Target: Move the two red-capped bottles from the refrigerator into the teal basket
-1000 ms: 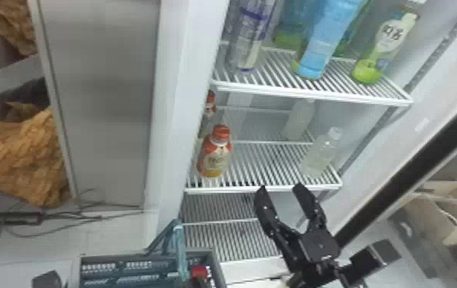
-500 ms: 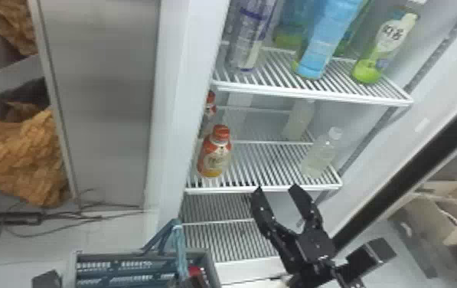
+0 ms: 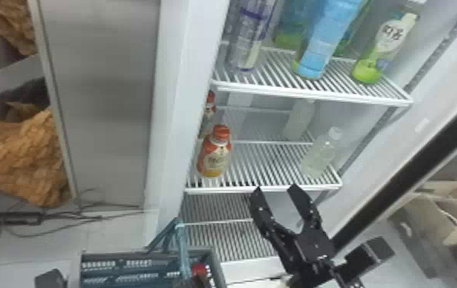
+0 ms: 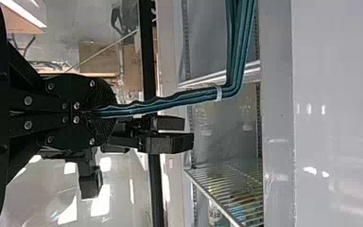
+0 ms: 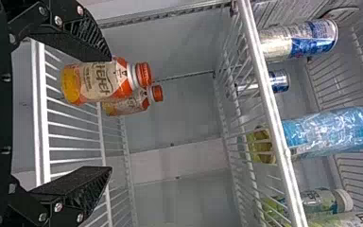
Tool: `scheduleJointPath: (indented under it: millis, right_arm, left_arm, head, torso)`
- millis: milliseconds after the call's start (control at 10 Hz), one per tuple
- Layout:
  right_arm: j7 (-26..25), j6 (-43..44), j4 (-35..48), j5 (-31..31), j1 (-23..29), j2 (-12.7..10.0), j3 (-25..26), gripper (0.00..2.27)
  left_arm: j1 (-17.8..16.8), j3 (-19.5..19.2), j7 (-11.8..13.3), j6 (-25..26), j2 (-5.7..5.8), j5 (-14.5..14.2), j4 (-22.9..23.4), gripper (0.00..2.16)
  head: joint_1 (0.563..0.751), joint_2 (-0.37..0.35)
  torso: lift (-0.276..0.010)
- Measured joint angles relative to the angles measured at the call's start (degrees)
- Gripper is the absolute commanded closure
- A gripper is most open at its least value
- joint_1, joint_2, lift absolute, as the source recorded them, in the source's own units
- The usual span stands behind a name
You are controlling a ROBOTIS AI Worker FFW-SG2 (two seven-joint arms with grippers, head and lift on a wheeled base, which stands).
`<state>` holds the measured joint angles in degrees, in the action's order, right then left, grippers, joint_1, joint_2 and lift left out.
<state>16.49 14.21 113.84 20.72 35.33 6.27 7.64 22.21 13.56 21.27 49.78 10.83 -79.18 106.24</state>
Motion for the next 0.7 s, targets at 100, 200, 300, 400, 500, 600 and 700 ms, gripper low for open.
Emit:
scheduleJointPath:
  millis: [100, 200, 300, 400, 500, 600, 700]
  right_arm:
    - [0.0, 0.0, 0.0, 0.0, -0.1, 0.0, -0.1, 0.21]
    - [0.0, 0.0, 0.0, 0.0, -0.2, 0.1, -0.1, 0.21]
    - [0.0, 0.0, -0.1, 0.0, -0.2, 0.1, -0.1, 0.21]
    - [0.0, 0.0, -0.1, 0.0, -0.2, 0.1, -0.1, 0.21]
    - [0.0, 0.0, -0.1, 0.1, -0.2, 0.1, -0.1, 0.21]
    - [0.0, 0.0, -0.1, 0.1, -0.2, 0.1, -0.1, 0.21]
    - [0.0, 0.0, 0.0, 0.1, -0.2, 0.1, -0.1, 0.21]
  left_arm:
    - [0.0, 0.0, 0.0, 0.0, 0.00, 0.0, 0.0, 1.15]
    - [0.0, 0.1, 0.0, 0.0, 0.03, 0.0, 0.0, 1.15]
    - [0.0, 0.1, 0.0, 0.0, 0.05, 0.0, 0.0, 1.15]
    - [0.0, 0.1, 0.0, 0.0, 0.06, -0.1, 0.0, 1.15]
    - [0.0, 0.1, 0.0, 0.0, 0.07, -0.1, 0.0, 1.15]
    - [0.0, 0.1, 0.0, 0.0, 0.07, -0.1, 0.0, 1.15]
    - [0.0, 0.1, 0.0, 0.0, 0.07, -0.1, 0.0, 1.15]
  head:
    - [0.695, -0.350]
    - [0.695, -0.350]
    - [0.695, -0.350]
    - [0.695, -0.350]
    - [0.695, -0.350]
    - [0.695, -0.350]
    - [0.695, -0.350]
  torso:
    - [-0.228]
    - [-0.228]
    - [-0.228]
    - [-0.228]
    - [-0.228]
    - [-0.228]
    - [-0.228]
